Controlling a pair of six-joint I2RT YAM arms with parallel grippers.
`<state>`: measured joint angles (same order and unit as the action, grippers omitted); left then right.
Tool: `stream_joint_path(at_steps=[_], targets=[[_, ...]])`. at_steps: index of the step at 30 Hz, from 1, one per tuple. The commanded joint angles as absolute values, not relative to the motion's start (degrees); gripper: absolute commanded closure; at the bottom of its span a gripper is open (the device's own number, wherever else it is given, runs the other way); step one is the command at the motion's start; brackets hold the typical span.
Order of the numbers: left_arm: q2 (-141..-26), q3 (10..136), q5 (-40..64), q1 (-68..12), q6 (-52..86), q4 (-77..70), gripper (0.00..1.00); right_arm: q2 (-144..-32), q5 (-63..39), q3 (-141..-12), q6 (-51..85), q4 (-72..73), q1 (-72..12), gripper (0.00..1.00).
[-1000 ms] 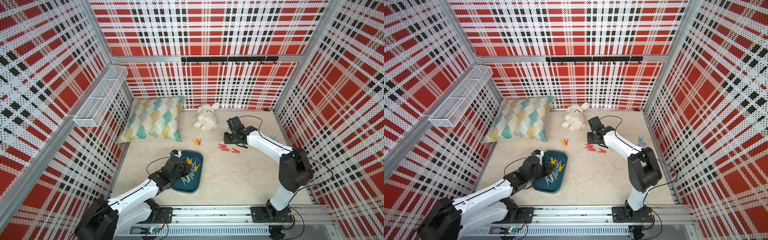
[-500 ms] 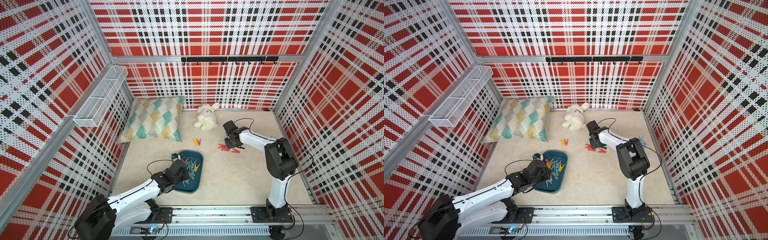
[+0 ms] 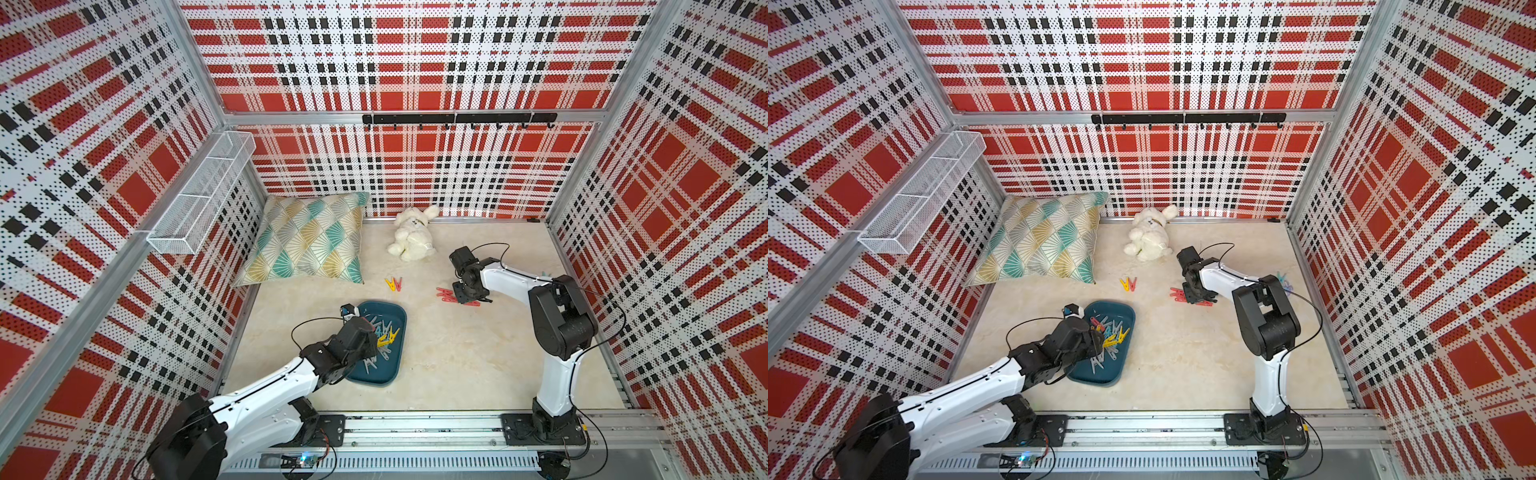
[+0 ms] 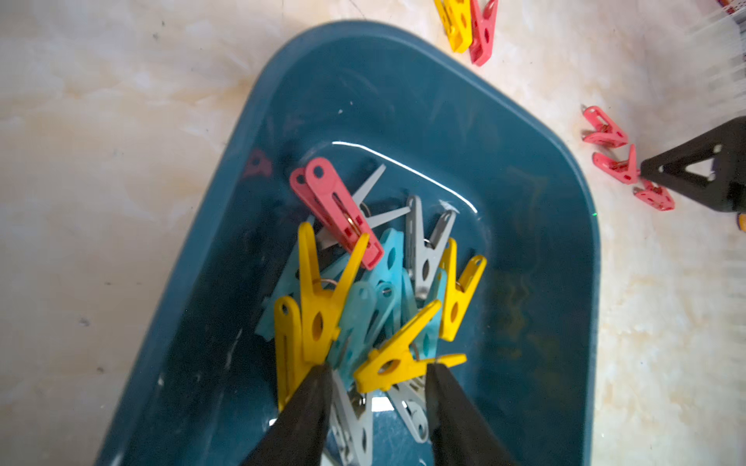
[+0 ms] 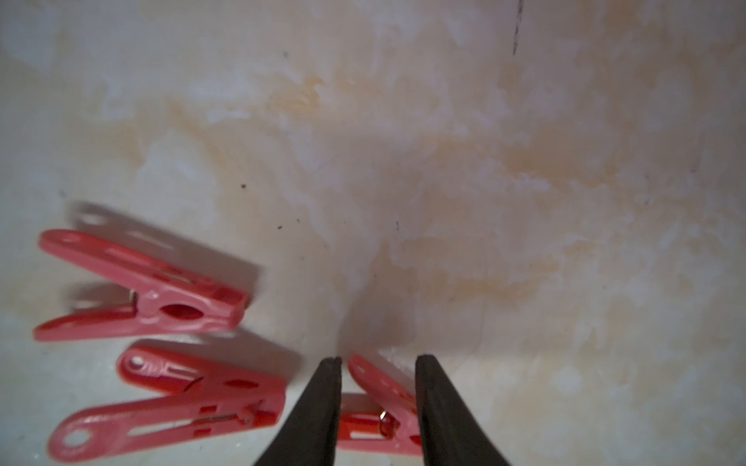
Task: Put the clothespins into the storage box
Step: Pick up the clothespin from the center of the board.
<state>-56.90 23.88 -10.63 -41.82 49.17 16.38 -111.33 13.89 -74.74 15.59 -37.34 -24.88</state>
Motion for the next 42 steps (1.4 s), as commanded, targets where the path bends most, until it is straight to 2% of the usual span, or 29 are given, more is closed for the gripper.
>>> stream_joint_path(at_steps=[1,10,12,19,29,37,42], targets=[[-55.4,25.5,-11.5,-42.0,49.1,17.0,0.56,-111.1,13.6,-74.2,15.4,-36.6,-24.2,0.65],[-54.3,27.1,-11.2,-41.9,49.3,16.4,0.55,-110.3,12.9,-72.7,16.3,-36.0,-23.6,0.8],[-54.4,27.6,-10.8,-41.9,48.9,15.5,0.55,-109.9,13.0,-72.4,16.8,-35.9,-23.5,0.88],[-55.7,29.1,-6.2,-41.7,48.3,6.9,0.54,-106.3,12.1,-72.0,18.8,-36.4,-23.4,0.96],[-64.6,30.6,3.4,-41.3,50.3,-9.8,0.52,-98.6,-2.2,-71.5,23.3,-34.9,-23.6,1.0],[-69.5,31.2,7.5,-41.4,52.4,-18.1,0.51,-94.5,-15.1,-69.5,29.7,-29.0,-24.7,1.0],[-71.9,32.9,7.8,-42.2,52.5,-19.1,0.5,-94.0,-19.5,-69.6,35.2,-25.4,-27.6,1.0]])
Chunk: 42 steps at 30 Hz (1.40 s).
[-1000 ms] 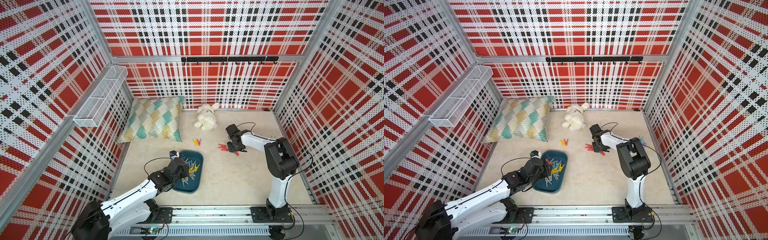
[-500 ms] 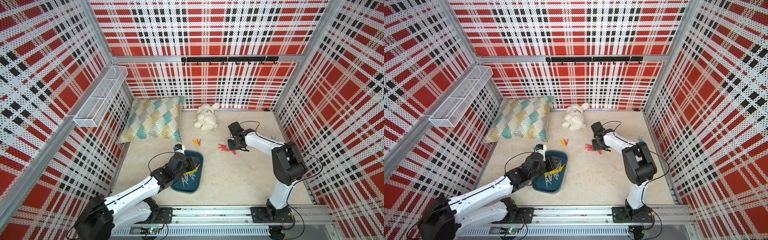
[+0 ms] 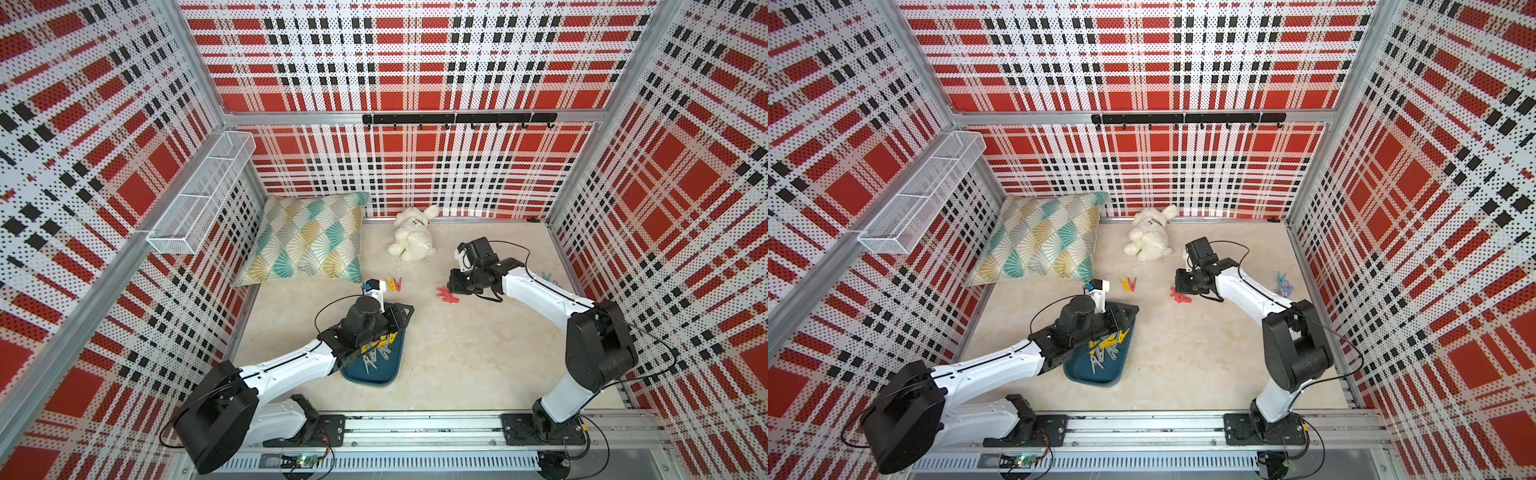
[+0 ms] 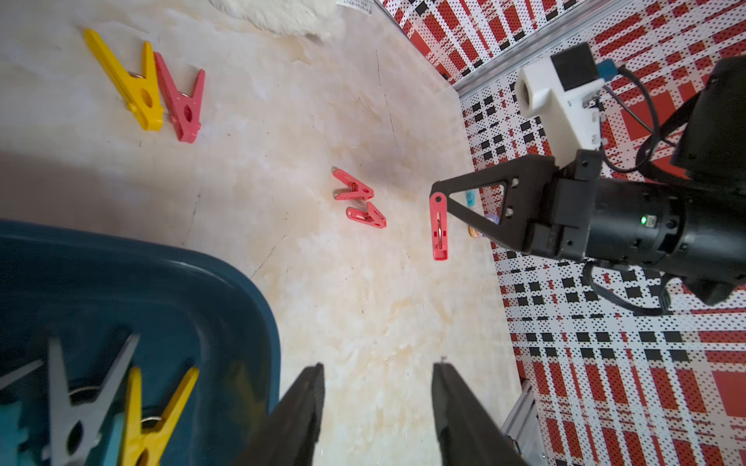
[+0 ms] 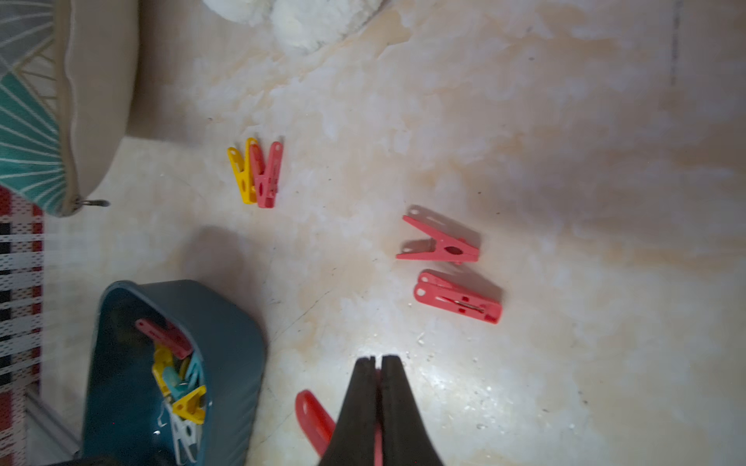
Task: Put the clothespins into the storage box
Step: Pick up the clothespin from the center of the board, then place the clothespin in the storage box.
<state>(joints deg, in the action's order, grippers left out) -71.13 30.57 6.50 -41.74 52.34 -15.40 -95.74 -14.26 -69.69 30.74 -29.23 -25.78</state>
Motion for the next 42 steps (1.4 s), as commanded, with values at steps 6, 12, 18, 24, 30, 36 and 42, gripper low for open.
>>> stream_joint_path(at_steps=[6,12,18,24,30,36,42], targets=[[-74.7,35.1,7.5,-43.2,51.7,-19.2,0.5,-95.2,-22.7,-71.2,39.6,-22.1,-32.4,1.0],[-76.4,36.9,4.4,-44.0,50.1,-16.3,0.5,-95.9,-23.8,-72.7,41.7,-20.9,-35.3,0.98],[-77.7,39.5,0.4,-45.3,47.8,-12.2,0.53,-95.5,-24.3,-72.9,42.6,-20.6,-36.6,0.97],[-78.4,40.3,0.1,-45.4,47.7,-12.6,0.67,-95.5,-24.5,-72.4,42.9,-20.2,-37.1,0.96],[-77.6,39.4,0.2,-45.4,47.6,-12.3,0.83,-95.1,-23.0,-73.5,41.6,-21.6,-37.1,0.86],[-75.5,37.8,0.0,-45.4,47.5,-10.6,0.9,-95.1,-18.0,-76.1,38.0,-25.2,-36.8,0.65],[-73.2,35.8,-0.5,-45.0,47.3,-7.9,0.91,-95.2,-13.6,-77.5,34.2,-28.4,-34.5,0.55]])
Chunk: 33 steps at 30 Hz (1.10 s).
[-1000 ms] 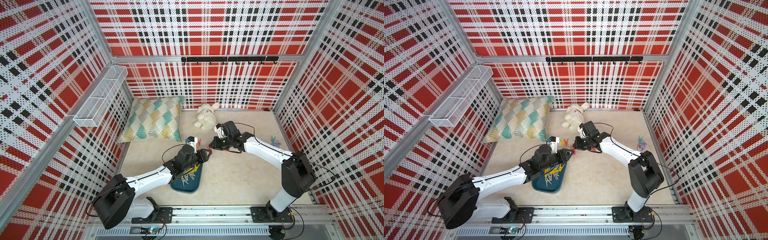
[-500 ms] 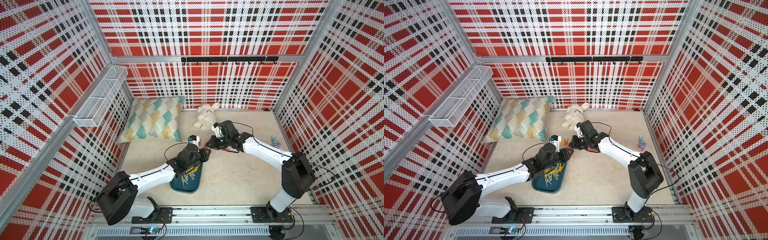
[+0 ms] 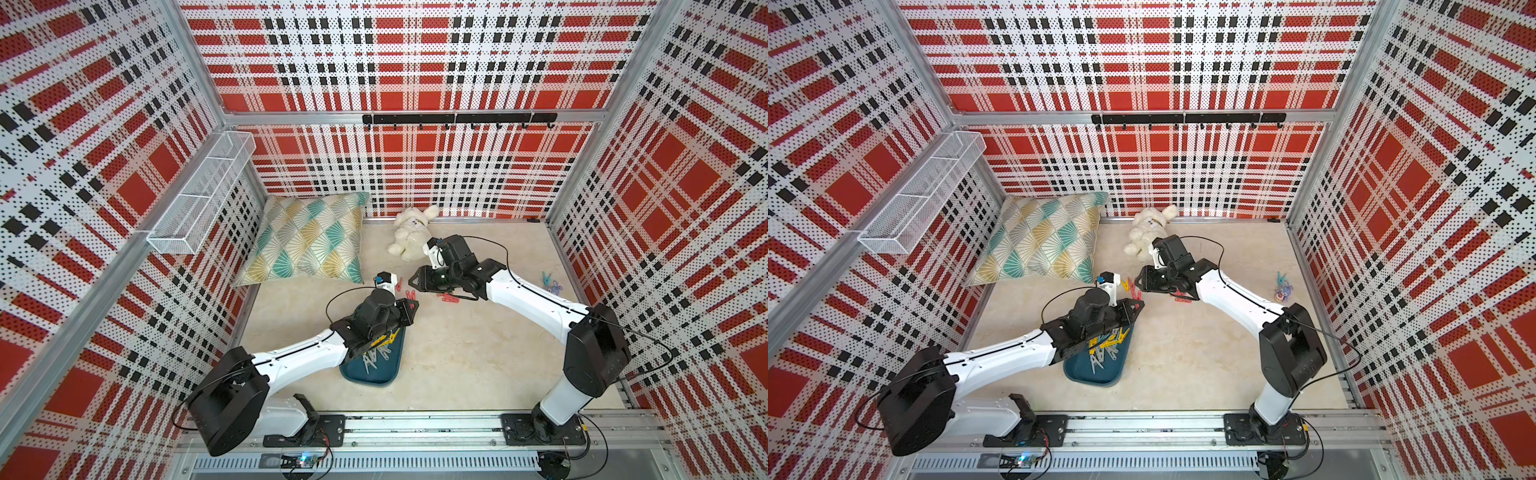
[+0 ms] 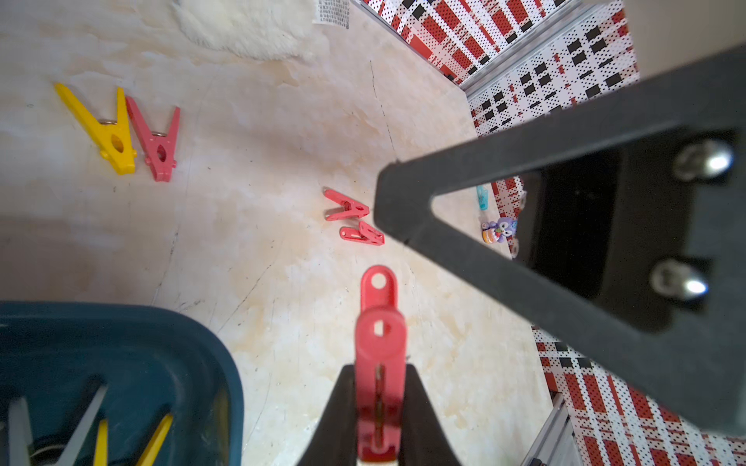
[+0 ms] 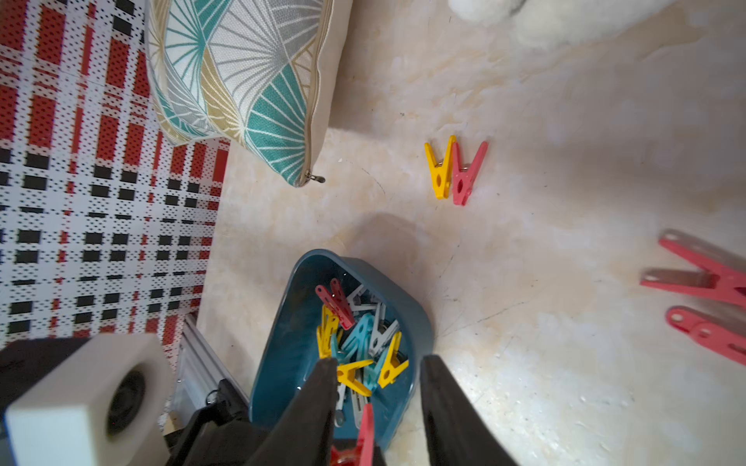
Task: Put the clothespins into the storage box
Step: Place the clothespin in the storage box.
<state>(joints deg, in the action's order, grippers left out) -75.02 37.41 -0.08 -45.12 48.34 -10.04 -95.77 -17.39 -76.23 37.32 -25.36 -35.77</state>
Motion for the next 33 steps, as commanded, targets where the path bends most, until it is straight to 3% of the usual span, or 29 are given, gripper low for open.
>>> stream_joint_path(at_steps=[1,12,22,27,33], targets=[[-72.8,35.3,-0.5,-44.8,47.4,-7.5,0.91,-95.3,-12.9,-77.6,33.5,-29.0,-34.0,0.55],[-65.2,26.0,-1.5,-40.9,50.5,-1.8,0.9,-102.2,1.5,-78.8,22.6,-36.2,-30.9,0.48],[-58.9,20.8,-3.1,-36.9,50.8,6.2,0.82,-111.7,6.5,-85.0,19.7,-37.5,-30.9,0.48],[-58.5,21.2,-3.4,-36.5,50.5,7.1,0.52,-116.4,8.2,-90.0,16.9,-40.3,-30.9,0.5],[-58.7,21.6,-3.4,-36.5,50.1,7.1,0.5,-119.3,9.6,-91.7,12.5,-42.4,-30.9,0.49]])
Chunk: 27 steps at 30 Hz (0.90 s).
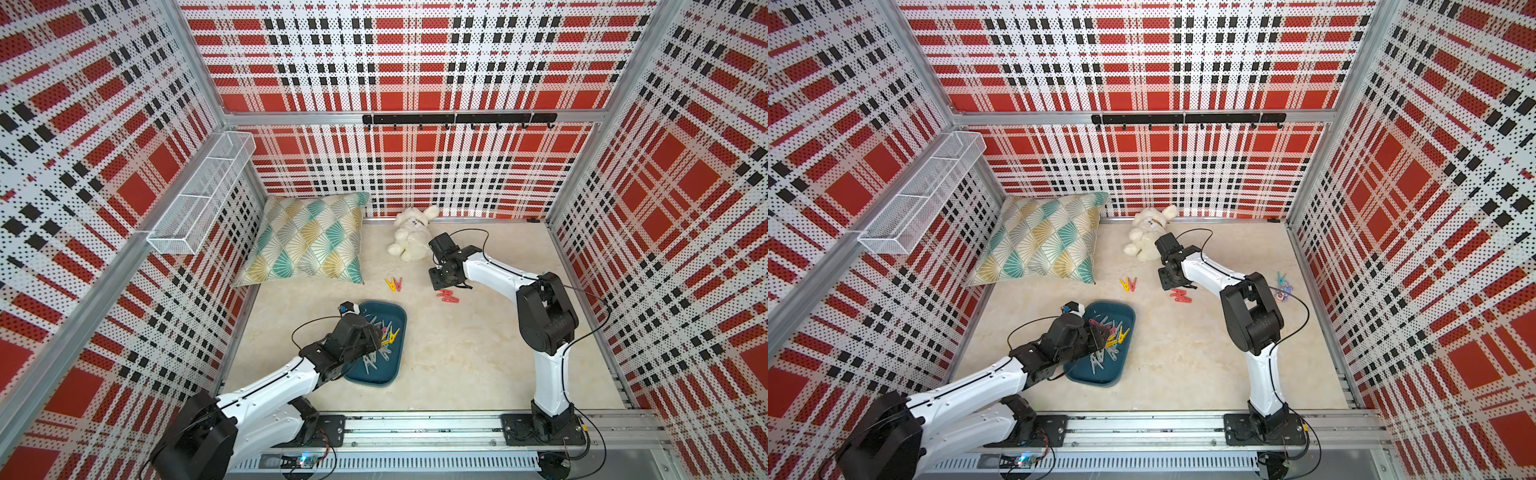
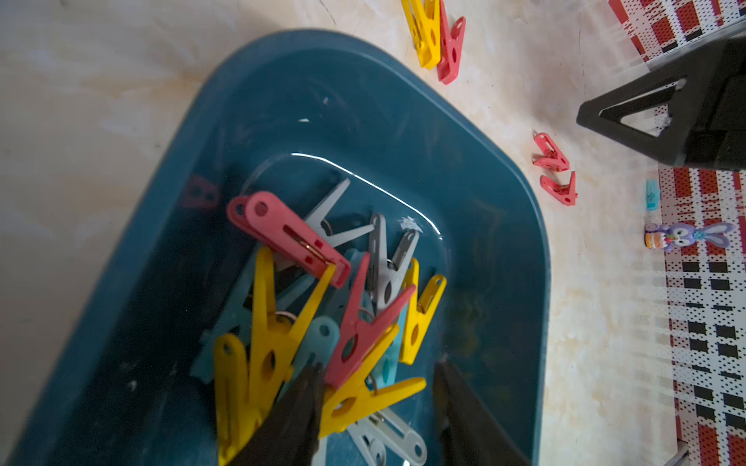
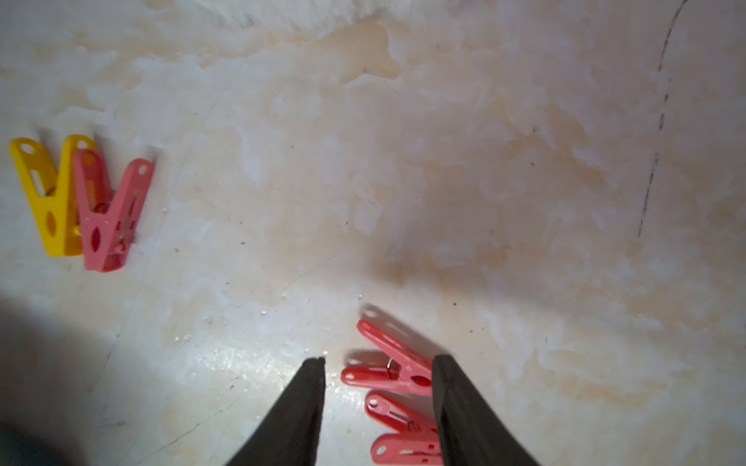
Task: Put the clothespins into the storage box
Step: Place the clothespin in the storage box, then pick up the clothespin from the center of the board.
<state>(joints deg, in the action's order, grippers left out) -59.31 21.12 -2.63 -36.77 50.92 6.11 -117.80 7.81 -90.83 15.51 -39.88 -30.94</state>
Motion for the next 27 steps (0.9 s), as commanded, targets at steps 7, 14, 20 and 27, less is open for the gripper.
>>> stream_joint_path(at_steps=[7,14,20,27], targets=[[-59.1,21.8,-2.9,-36.4,49.9,6.2,0.5,-120.9,9.3,-90.2,10.8,-41.5,-30.9,0.49],[-59.3,21.8,-2.5,-36.3,50.1,5.6,0.51,-123.3,10.2,-91.6,10.5,-41.8,-30.9,0.52],[-58.9,21.5,-2.5,-36.3,50.4,5.4,0.52,-124.2,11.3,-92.2,10.9,-41.6,-30.6,0.59],[-59.1,21.5,-2.1,-36.3,50.7,4.7,0.52,-125.2,11.4,-93.8,11.7,-42.0,-29.7,0.67]])
